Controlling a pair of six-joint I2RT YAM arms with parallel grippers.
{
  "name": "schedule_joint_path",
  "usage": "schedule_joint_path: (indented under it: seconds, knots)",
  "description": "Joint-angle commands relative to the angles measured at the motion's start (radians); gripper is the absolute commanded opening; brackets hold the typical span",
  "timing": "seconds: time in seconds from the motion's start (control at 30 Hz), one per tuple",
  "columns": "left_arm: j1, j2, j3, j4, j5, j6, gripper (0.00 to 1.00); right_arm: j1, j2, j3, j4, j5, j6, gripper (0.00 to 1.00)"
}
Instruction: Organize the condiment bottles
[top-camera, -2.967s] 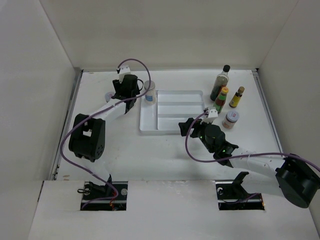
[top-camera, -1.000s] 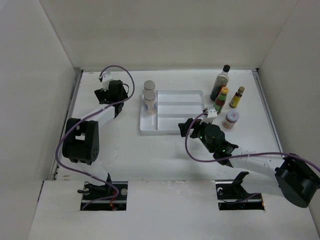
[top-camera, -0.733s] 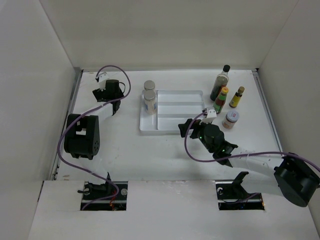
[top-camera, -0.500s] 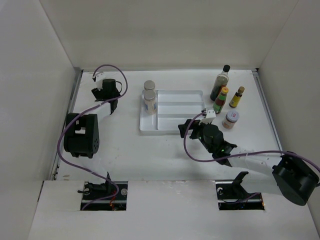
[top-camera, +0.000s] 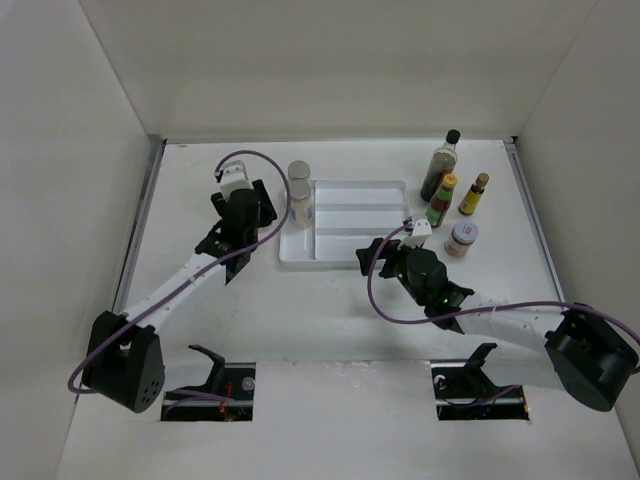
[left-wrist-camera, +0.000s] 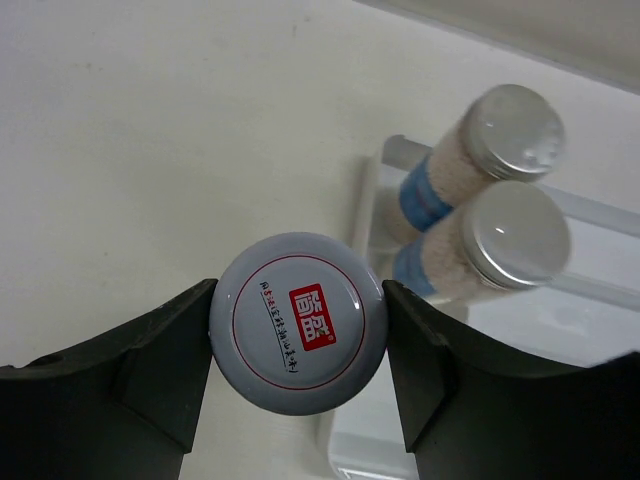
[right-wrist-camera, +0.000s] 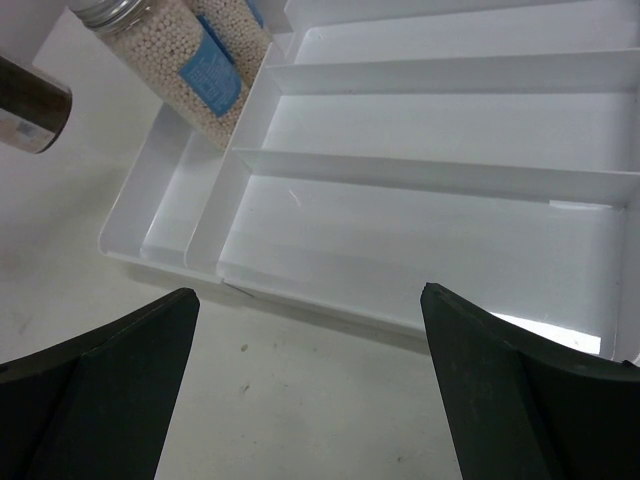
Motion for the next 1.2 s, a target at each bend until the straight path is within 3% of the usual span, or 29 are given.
schedule_joint_path:
  seconds: [0.0,0.23,0.5,0.67,0.8,0.83,0.87,1.03,1.17]
  knots:
    - [-0.08,-0.086,-0.013,0.027,-0.034,-0.016,0.38,-0.009,-0.025,0.013,0.043,-0.008,0.014,1.0]
    - [-0.243,0.007,0.044,0.087,-0.024,-0.01,0.39,-0.018,-0.02,0.008,0.049,0.006,0.009,1.0]
    - [-0.257,0.132,0.011,0.179,-0.014,-0.006,0.41,-0.016,-0.023,0.005,0.056,0.021,0.005,1.0]
    - [-0.268,0.17,-0.025,0.254,-0.011,-0.004,0.52,-0.015,-0.015,0.005,0.057,0.049,-0.004,1.0]
    - [-0.274,0.175,-0.041,0.277,-0.005,-0.003,0.79,-0.015,-0.037,-0.004,0.071,0.081,-0.023,1.0]
    - [-0.274,0.166,-0.047,0.281,-0.011,-0.003,0.85,-0.01,-0.047,-0.014,0.091,0.092,-0.029,0.95]
    - [-0.271,0.152,-0.055,0.286,-0.014,0.001,0.99,-0.007,-0.058,-0.024,0.114,0.099,-0.036,0.84]
    - [-0.266,-0.013,-0.102,0.315,-0.035,0.002,1.0,-0.006,-0.116,-0.018,0.102,0.095,-0.043,0.37]
    - [-0.282,-0.197,-0.182,0.35,-0.118,0.001,1.0,-0.007,-0.192,0.066,-0.035,0.095,-0.033,0.22]
